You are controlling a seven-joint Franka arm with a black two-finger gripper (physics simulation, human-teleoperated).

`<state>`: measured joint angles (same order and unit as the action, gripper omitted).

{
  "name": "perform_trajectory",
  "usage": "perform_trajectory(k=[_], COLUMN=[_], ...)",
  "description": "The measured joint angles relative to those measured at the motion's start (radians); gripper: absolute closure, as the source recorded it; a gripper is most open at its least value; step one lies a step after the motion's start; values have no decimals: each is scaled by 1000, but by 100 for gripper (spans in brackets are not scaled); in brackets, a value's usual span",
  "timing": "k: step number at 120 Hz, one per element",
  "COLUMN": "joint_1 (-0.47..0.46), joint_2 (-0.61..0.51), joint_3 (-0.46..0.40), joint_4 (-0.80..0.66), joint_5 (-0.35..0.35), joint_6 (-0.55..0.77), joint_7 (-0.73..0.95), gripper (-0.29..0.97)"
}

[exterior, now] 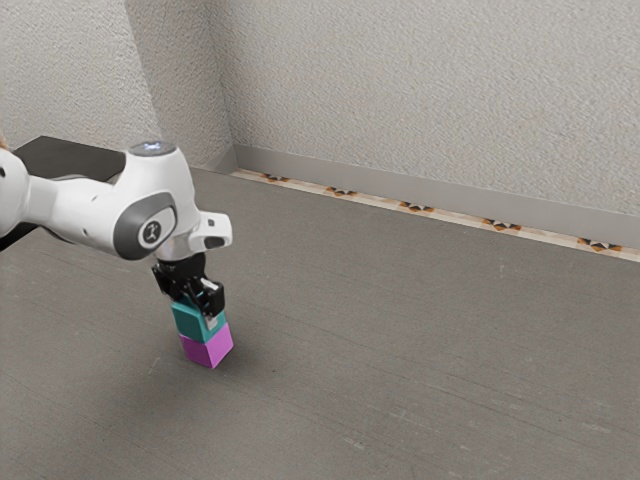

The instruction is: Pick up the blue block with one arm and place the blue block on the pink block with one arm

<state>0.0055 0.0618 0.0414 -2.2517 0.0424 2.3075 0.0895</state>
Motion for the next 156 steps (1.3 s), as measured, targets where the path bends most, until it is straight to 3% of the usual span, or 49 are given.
perform_trajectory(k=[87, 112, 156], joint_1=[19, 3, 12], joint_2=[12, -30, -27], joint_3=[8, 12, 14], joint_4=[-11, -46, -61], joint_5=[3, 3, -37], joint_6=[79, 95, 129], joint_7=[-15, -3, 39], gripper=[28, 28, 28])
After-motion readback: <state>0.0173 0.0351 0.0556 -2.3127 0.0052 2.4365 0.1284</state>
